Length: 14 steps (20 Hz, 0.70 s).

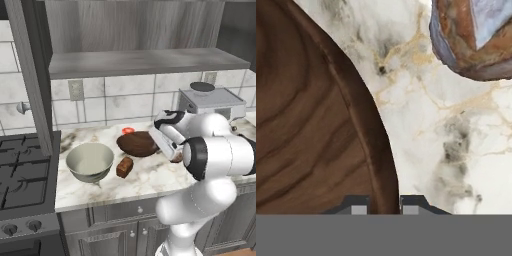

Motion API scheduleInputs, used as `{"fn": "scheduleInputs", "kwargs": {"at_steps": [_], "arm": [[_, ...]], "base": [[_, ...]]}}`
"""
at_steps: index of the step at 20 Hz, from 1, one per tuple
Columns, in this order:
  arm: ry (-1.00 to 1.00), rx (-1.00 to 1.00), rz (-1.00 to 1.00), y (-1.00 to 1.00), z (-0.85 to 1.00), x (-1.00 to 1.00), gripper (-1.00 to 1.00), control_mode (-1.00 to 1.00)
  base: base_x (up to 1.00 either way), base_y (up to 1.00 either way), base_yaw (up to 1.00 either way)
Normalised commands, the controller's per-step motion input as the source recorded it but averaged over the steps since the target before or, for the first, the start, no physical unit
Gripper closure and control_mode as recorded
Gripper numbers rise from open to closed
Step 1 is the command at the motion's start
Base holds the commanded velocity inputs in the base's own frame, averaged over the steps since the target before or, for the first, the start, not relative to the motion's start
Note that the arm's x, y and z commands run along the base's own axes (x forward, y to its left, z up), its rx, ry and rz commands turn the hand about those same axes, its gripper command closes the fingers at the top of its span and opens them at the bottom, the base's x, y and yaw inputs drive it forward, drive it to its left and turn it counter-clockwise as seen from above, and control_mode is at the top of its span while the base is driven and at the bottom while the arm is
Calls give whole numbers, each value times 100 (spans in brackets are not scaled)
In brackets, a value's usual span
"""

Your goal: Pick both bowls and place them on the counter. Then place the bread in one bowl and place the bread in the other bowl.

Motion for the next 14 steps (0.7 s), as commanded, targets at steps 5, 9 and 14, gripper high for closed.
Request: {"fn": "scheduleInputs", "kwargs": {"at_steps": [5,9,14], "arm": [[0,0,0,0,-20,12,100,-100],[0,-1,0,0,-14,10,100,-100],[1,0,0,3,-10,2,100,-100]], "base": [[0,0,0],[0,0,0],[0,0,0]]}}
